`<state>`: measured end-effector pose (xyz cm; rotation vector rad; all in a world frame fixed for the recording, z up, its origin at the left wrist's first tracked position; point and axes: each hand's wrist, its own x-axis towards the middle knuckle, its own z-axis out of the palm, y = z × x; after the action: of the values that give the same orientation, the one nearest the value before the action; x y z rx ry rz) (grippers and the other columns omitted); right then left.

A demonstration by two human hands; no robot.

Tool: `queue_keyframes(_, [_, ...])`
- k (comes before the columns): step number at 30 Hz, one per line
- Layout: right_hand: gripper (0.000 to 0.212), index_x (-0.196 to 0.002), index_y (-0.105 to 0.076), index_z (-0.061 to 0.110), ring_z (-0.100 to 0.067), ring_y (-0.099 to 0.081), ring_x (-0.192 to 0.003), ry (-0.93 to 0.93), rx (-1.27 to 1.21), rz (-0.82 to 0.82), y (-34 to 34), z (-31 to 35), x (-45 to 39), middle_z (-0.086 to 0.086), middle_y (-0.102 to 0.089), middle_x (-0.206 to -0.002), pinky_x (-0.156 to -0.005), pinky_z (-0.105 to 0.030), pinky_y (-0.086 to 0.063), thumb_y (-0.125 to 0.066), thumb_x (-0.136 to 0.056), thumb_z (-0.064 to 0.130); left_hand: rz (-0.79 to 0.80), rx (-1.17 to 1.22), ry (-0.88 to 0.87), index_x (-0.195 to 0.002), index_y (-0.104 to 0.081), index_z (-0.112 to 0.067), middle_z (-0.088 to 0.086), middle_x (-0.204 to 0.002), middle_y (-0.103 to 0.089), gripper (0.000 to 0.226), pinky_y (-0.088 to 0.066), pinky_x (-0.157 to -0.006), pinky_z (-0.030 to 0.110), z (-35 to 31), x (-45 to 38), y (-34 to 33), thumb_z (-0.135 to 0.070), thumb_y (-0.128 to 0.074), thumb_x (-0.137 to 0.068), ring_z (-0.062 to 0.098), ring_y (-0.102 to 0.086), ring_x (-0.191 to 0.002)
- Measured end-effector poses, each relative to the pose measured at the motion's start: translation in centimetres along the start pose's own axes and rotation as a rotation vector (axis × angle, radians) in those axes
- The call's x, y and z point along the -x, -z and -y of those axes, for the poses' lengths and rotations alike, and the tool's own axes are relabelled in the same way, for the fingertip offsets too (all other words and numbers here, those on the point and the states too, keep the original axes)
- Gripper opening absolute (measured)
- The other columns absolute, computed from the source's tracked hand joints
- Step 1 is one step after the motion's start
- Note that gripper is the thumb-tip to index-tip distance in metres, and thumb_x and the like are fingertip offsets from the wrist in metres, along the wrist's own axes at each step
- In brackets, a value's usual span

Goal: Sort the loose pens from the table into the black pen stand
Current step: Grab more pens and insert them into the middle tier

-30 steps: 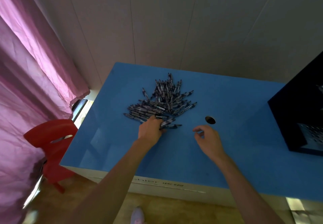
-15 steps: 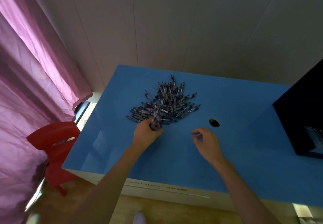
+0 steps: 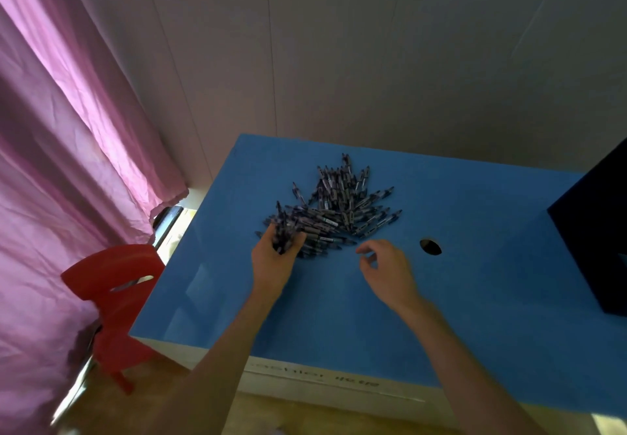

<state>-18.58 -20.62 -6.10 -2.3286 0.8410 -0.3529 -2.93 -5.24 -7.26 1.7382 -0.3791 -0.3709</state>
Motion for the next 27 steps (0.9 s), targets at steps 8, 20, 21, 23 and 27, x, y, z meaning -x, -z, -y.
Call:
queue_keyframes(8, [0.015, -0.11, -0.067, 0.021, -0.006, -0.058, -0.092, -0.002, 0.02, 0.012, -0.5, -0.6, 0.4, 0.006, -0.061, -0.114, -0.08, -0.015, -0.043, -0.06, -0.098, 0.016, -0.187, 0.097, -0.115, -0.083, -0.053, -0.014, 0.008, -0.066, -0.048, 0.028, -0.04, -0.06, 0.036, -1.0, 0.2, -0.2, -0.035, -0.061, -0.099, 0.01, -0.042, -0.059])
queue_keyframes(20, [0.016, -0.11, -0.067, 0.022, -0.005, -0.059, -0.094, -0.002, 0.033, 0.018, -0.3, -0.7, 0.5, 0.008, -0.061, -0.115, -0.078, -0.013, -0.042, -0.059, -0.098, 0.016, -0.029, 0.081, 0.051, -0.072, -0.054, 0.002, 0.011, -0.062, -0.051, 0.051, -0.045, -0.063, 0.04, -0.8, -0.8, -0.4, -0.043, -0.061, -0.097, 0.016, -0.044, -0.059])
queue_keyframes(21, [0.016, -0.11, -0.067, 0.022, -0.005, -0.059, -0.094, -0.003, 0.036, 0.019, -0.2, -0.6, 0.5, 0.008, -0.061, -0.115, -0.078, -0.014, -0.042, -0.059, -0.097, 0.016, -0.012, 0.065, 0.065, -0.075, -0.06, 0.0, 0.017, -0.067, -0.056, 0.048, -0.05, -0.068, 0.042, -0.5, -0.9, -0.3, -0.043, -0.062, -0.096, 0.019, -0.05, -0.062])
queue_keyframes(23, [0.016, -0.11, -0.067, 0.021, -0.005, -0.059, -0.093, 0.0, 0.041, 0.026, -0.2, -0.6, 0.6, 0.007, -0.061, -0.115, -0.079, -0.014, -0.042, -0.059, -0.097, 0.016, -0.017, 0.057, 0.083, -0.077, -0.066, -0.004, 0.015, -0.073, -0.064, 0.038, -0.056, -0.078, 0.044, 0.3, -1.2, -0.2, -0.038, -0.066, -0.095, 0.022, -0.061, -0.069])
queue_keyframes(27, [0.016, -0.111, -0.067, 0.021, -0.005, -0.059, -0.094, -0.005, 0.049, 0.019, 0.4, -0.7, 0.5, 0.008, -0.06, -0.115, -0.081, -0.015, -0.043, -0.059, -0.098, 0.016, -0.072, 0.055, 0.079, -0.08, -0.065, 0.003, 0.02, -0.076, -0.064, 0.047, -0.056, -0.074, 0.039, 0.9, -1.5, -0.3, -0.042, -0.066, -0.093, 0.029, -0.063, -0.073])
